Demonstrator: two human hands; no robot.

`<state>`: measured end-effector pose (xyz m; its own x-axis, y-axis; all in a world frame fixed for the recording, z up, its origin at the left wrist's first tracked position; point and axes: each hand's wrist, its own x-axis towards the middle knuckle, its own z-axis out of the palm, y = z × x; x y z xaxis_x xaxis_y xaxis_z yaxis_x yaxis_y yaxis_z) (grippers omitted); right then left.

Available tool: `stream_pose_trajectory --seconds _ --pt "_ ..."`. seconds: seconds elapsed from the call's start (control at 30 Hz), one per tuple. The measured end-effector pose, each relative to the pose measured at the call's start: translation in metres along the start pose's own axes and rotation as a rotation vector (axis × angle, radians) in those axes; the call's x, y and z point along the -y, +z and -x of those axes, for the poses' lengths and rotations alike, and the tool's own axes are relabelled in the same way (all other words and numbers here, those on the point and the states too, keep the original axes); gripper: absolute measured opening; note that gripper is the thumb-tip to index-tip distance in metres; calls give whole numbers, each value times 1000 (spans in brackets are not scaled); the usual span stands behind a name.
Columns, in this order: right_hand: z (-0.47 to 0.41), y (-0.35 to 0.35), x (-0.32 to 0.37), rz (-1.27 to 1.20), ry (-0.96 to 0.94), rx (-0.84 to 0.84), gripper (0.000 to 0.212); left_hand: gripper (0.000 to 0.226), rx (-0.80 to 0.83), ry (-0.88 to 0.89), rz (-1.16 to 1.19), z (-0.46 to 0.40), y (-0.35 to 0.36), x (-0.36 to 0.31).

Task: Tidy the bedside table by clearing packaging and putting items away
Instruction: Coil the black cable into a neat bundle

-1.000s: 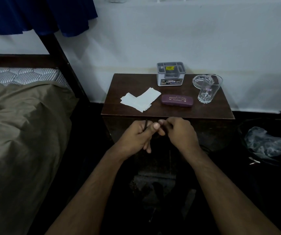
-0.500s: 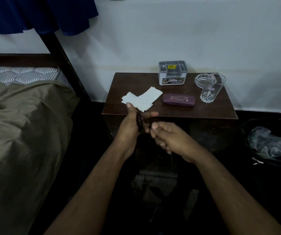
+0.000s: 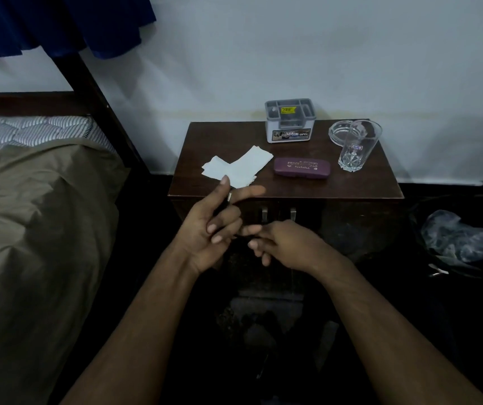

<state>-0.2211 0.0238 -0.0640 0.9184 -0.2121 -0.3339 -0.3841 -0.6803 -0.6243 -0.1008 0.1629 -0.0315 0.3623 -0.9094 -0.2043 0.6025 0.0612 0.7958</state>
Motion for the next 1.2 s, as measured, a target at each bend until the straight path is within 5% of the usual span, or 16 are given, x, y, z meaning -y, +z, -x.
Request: stream_pose_trajectory --seconds 0.2,0.37,0.47,0.6,0.77,0.87,0.97,1.07,1.2 --pt "-4 -20 -8 411 110 -456 18 48 -59 31 -688 -3 1 20" --pt "-9 -13 -2 465 72 -608 11 80 123 -230 -1011 -8 -8 34" --pt "-9 -13 1 496 70 -608 14 75 0 -226 -1110 -11 -13 34" --pt "-3 -9 10 212 23 -450 16 61 -242 3 -1112 -19 -14 29" --pt "5 -6 20 -426 -70 -157 24 62 -264 162 -616 -20 1 29" --pt "12 -3 28 -741 -105 12 26 40 -340 169 -230 -23 4 18" --pt "16 3 37 -704 -173 78 25 18 -312 185 44 -24 1 8" --pt "15 5 39 -505 -232 56 30 43 -319 140 174 -20 -5 6" --pt "11 -2 26 -371 -217 44 36 38 -191 141 158 -13 -6 0"
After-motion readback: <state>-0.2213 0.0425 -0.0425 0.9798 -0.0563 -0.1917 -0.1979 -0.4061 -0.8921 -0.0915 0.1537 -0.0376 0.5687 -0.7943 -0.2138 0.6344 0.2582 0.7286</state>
